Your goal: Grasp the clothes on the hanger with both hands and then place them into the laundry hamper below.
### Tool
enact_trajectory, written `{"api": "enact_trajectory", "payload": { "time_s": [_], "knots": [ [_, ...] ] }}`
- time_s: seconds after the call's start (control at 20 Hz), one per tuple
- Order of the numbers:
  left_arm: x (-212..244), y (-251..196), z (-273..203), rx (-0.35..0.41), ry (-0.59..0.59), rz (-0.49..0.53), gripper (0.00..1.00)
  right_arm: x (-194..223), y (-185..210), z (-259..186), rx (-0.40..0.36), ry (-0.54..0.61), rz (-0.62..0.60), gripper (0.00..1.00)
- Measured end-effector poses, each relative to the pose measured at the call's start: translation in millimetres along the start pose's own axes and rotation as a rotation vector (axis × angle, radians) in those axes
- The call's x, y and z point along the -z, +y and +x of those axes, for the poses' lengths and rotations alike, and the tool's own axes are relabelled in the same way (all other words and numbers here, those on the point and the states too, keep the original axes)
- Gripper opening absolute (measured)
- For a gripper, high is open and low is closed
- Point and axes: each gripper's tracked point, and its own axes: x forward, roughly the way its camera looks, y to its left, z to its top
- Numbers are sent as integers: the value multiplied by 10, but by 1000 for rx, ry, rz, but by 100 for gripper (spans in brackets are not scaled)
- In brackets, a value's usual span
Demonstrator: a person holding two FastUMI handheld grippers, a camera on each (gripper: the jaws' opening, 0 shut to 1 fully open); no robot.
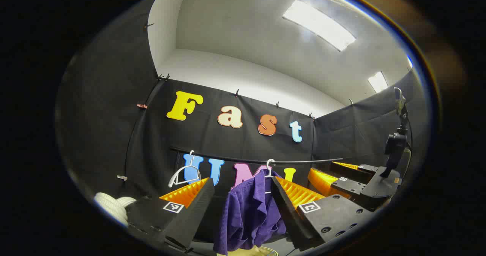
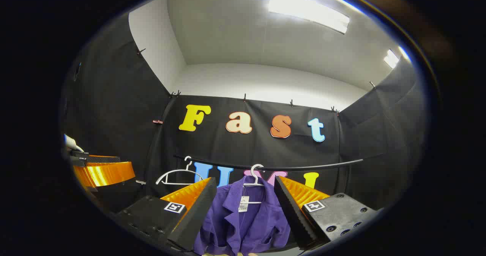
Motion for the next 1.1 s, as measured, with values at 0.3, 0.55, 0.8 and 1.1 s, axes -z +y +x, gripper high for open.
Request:
{"api": "enact_trajectory", "payload": {
  "time_s": [0.3,0.55,0.8,1.1],
  "knots": [
    [4,-76,18,11,-3,-4,94,-18,-41,-28,9,-1,1,97],
    [6,-71,20,17,2,-3,94,-13,-82,-27,17,-2,1,97],
    [28,-77,36,18,11,-8,94,53,-115,-25,24,10,-2,97],
    [66,-132,66,19,12,0,94,56,-161,-15,30,7,-2,97]
  ]
}}
